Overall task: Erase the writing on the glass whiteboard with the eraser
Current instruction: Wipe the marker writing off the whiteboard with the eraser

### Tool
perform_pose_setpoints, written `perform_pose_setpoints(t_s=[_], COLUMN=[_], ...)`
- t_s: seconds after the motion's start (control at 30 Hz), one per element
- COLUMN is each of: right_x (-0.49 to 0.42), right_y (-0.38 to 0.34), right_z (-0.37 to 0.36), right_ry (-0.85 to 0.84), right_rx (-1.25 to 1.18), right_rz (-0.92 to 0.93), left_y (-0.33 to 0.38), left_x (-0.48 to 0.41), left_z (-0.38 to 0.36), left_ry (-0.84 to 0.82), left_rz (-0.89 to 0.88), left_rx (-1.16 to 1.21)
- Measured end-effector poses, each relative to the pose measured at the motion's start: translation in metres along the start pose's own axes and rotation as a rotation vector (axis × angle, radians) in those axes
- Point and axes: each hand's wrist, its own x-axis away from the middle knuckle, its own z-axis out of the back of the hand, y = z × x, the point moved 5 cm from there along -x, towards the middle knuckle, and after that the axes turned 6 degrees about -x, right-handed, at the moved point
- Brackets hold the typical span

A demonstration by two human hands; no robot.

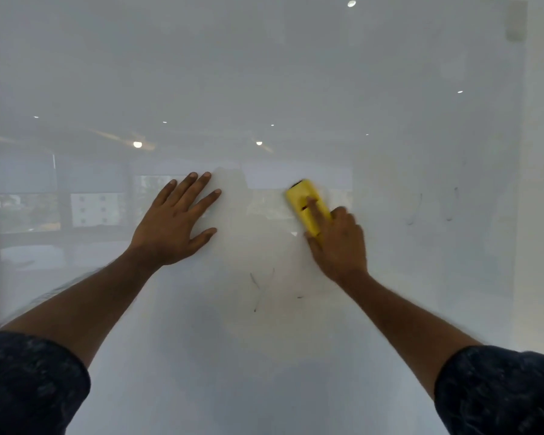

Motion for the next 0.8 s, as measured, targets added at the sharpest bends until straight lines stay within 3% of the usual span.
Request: perform_pose_setpoints(t_s=[0.07,0.13,0.27,0.4,0.63,0.7,0.8], right_x=[-0.004,0.006,0.064,0.074,0.017,0.035,0.082], right_y=[0.010,-0.002,-0.051,-0.053,-0.008,-0.015,-0.040], right_z=[0.002,-0.005,-0.038,-0.042,-0.011,-0.020,-0.042], right_ry=[0.045,0.040,-0.064,-0.106,0.021,0.009,-0.078], right_rx=[-0.067,-0.092,-0.091,-0.009,-0.048,-0.047,-0.026], right_rz=[-0.156,-0.149,0.144,0.268,-0.021,-0.018,0.141], left_y=[-0.001,-0.002,-0.002,-0.004,0.002,0.003,0.003], left_x=[0.005,0.012,0.020,0.022,0.023,0.022,0.024], left_z=[0.000,-0.002,-0.006,-0.005,-0.004,-0.002,-0.001], left_ry=[-0.002,-0.003,0.007,0.012,0.013,0.007,0.018], left_rz=[-0.001,0.017,0.059,0.052,0.079,0.083,0.086], left_rx=[-0.001,0.003,0.023,0.028,0.064,0.069,0.074])
